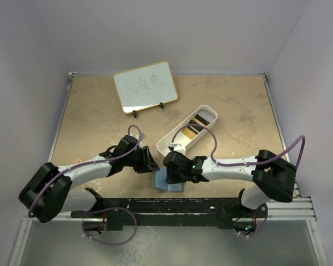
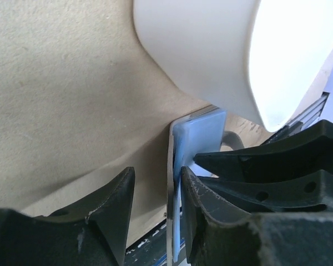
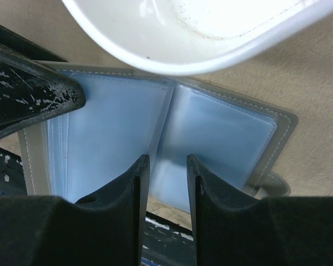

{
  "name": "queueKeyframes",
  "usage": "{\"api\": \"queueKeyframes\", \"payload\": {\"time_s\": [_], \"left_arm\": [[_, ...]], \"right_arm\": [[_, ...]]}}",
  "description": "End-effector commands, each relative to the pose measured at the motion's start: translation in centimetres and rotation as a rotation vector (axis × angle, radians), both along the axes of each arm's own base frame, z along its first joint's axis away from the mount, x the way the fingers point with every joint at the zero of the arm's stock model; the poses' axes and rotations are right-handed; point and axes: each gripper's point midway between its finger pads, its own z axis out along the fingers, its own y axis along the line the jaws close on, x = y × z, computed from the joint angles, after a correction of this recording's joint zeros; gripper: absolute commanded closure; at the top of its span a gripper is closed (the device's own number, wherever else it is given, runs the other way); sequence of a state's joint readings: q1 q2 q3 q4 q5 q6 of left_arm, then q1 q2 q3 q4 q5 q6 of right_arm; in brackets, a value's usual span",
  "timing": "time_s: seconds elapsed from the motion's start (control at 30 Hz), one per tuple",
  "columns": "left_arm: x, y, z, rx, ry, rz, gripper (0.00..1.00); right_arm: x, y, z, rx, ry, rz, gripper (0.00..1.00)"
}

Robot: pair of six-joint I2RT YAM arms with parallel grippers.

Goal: Put the credit cards into the card holder
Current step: Open the card holder at the center of the board.

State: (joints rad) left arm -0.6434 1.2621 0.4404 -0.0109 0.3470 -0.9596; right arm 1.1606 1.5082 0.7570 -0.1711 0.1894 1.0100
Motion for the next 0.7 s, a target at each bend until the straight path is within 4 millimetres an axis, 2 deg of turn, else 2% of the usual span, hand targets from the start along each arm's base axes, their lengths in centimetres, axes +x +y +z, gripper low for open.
{"api": "queueKeyframes", "payload": {"time_s": [0.0, 0.1, 0.17, 0.37, 0.6, 0.67], "left_arm": [[0.6, -1.0, 1.1, -0.052, -0.036, -0.021, 0.64], [0.9, -0.2, 0.5, 0.007, -0.044, -0.005, 0.66], [1.0, 0.2, 0.2, 0.029, -0.047, 0.006, 0.71], [1.0, 0.9, -0.4, 0.086, -0.043, 0.000, 1.00], [0.2, 0.1, 0.5, 0.031, -0.045, -0.052, 1.00], [0.1, -0.1, 0.7, 0.016, -0.045, -0.060, 1.00]], "right_arm": [[0.0, -0.2, -0.6, -0.057, -0.001, 0.009, 0.65], [-0.1, 0.0, -0.8, -0.065, 0.006, 0.017, 0.66], [-0.2, 0.0, -0.7, -0.067, 0.007, 0.021, 0.67], [0.1, -1.2, -0.2, -0.139, -0.053, 0.134, 0.66], [-1.2, -2.9, -0.3, -0.109, -0.074, 0.245, 0.66], [-1.3, -3.2, 0.2, -0.112, -0.089, 0.278, 0.66]]}}
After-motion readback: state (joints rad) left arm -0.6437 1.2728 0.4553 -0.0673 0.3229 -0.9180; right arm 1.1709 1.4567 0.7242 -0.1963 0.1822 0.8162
